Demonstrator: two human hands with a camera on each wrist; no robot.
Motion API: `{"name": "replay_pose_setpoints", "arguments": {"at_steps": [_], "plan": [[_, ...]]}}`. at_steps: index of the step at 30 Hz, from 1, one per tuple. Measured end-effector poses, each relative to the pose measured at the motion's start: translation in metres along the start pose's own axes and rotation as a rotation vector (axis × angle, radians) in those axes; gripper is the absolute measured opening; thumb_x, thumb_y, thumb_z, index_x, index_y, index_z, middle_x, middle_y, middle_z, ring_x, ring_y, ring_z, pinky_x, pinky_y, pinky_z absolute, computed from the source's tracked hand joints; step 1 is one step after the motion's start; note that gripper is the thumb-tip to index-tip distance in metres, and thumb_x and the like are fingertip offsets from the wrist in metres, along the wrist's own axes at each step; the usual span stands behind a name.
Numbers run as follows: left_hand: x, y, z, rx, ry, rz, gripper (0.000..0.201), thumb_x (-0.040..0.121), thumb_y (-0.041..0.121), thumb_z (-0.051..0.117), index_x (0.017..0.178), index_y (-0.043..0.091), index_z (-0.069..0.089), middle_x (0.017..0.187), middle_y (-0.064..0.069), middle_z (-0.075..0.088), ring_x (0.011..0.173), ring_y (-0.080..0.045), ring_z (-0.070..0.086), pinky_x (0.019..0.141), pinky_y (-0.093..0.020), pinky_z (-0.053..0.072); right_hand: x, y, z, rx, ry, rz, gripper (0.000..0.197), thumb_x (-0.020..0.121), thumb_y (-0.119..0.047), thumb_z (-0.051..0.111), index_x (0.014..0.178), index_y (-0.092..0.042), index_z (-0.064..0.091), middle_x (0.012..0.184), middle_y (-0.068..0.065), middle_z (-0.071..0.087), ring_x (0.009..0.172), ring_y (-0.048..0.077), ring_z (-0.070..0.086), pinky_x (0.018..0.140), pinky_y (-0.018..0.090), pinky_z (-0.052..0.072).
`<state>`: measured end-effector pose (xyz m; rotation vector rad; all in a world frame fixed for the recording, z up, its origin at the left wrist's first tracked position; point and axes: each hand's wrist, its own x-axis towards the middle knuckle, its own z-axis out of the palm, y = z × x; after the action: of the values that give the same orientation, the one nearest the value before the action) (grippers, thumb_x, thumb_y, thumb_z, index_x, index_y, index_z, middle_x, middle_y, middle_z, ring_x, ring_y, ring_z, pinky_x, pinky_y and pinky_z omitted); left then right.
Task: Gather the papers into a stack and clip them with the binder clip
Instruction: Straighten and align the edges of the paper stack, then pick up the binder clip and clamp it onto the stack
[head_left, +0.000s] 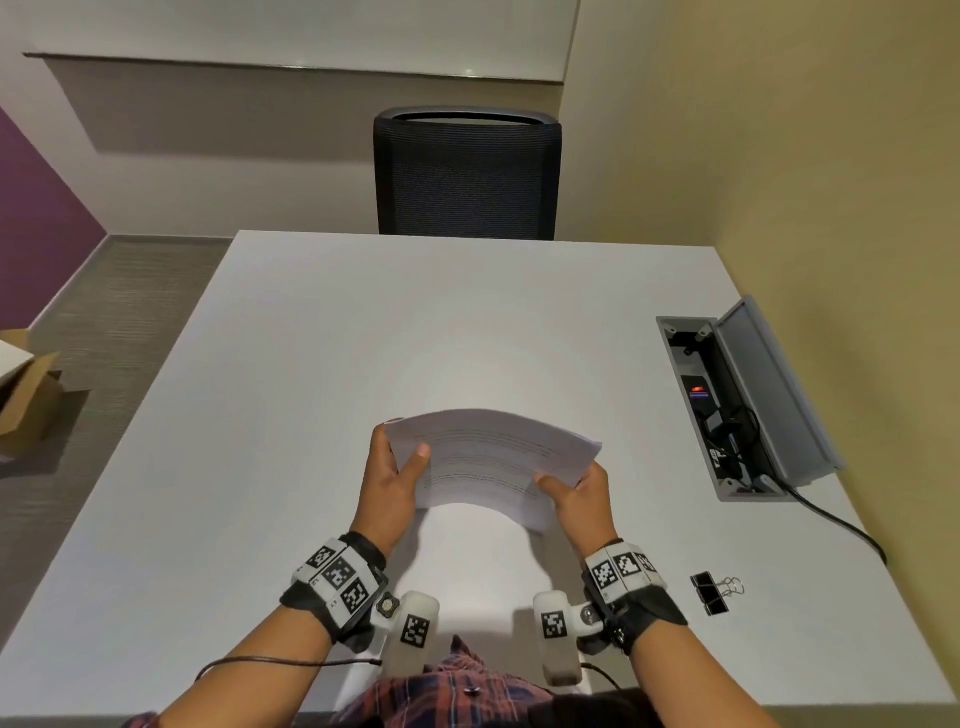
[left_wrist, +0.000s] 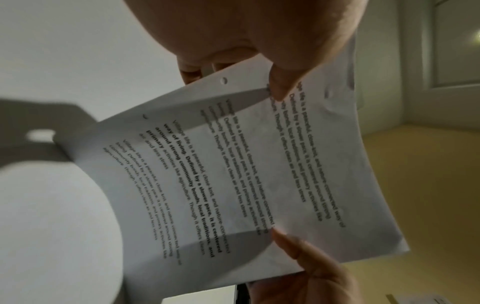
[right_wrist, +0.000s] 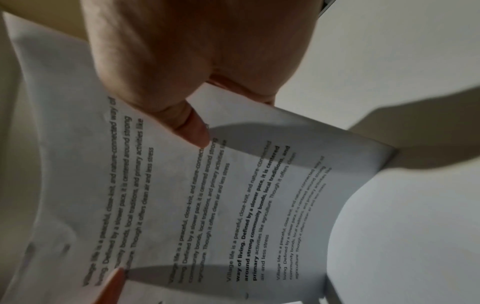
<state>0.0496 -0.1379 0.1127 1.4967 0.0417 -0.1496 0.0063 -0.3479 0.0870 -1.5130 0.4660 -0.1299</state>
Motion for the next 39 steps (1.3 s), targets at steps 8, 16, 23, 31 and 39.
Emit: {"name": "replay_pose_setpoints", "arguments": {"at_steps": [8,16,23,31,39], "plan": [[-0.001,-0.01,0.003,0.034,0.017,-0.003,0.022,0.097,0.011,0.051,0.114,0.024,0.055,0.112,0.002,0.065,0.1,0.0,0.063,0.091,-0.026,0.046,-0.004,0.001,-0.003,-0.024,0.028,-0.053,0.043,0.076,0.01,0.07,0.098,-0.026,0.061,0.098,0.002,0.068,0.095,0.022,0.065,0.085,0.034,0.055],[0.011,-0.004,0.011,0.091,0.033,0.056,0.018,0.096,0.012,0.053,0.107,0.025,0.058,0.102,0.009,0.066,0.088,0.008,0.063,0.08,-0.023,0.047,-0.018,0.019,-0.079,0.18,0.308,0.065,0.041,0.077,0.017,0.065,0.102,-0.016,0.059,0.097,0.009,0.064,0.087,0.021,0.062,0.078,0.035,0.057],[0.025,0.001,0.033,0.141,-0.062,0.107,0.018,0.094,0.016,0.057,0.1,0.033,0.06,0.101,0.009,0.066,0.089,0.001,0.063,0.08,-0.025,0.048,-0.051,0.057,-0.165,-0.095,0.789,0.208,0.02,0.085,-0.003,0.066,0.099,-0.016,0.061,0.082,0.007,0.057,0.081,0.021,0.057,0.096,0.041,0.052],[0.029,0.003,0.07,0.176,-0.152,0.152,0.02,0.095,0.012,0.056,0.099,0.031,0.06,0.098,0.01,0.066,0.085,0.007,0.064,0.078,-0.016,0.049,-0.061,0.089,-0.197,-0.252,0.838,0.394,0.038,0.086,-0.022,0.069,0.12,-0.006,0.064,0.115,0.012,0.067,0.11,0.028,0.061,0.095,0.03,0.044],[0.031,0.0,0.089,0.198,-0.189,0.142,0.016,0.094,0.012,0.057,0.101,0.026,0.062,0.098,0.008,0.067,0.088,-0.003,0.063,0.083,-0.029,0.048,-0.058,0.099,-0.206,-0.321,0.778,0.367,0.009,0.086,-0.017,0.067,0.081,-0.01,0.065,0.096,0.006,0.063,0.09,0.025,0.06,0.085,0.035,0.049]]}}
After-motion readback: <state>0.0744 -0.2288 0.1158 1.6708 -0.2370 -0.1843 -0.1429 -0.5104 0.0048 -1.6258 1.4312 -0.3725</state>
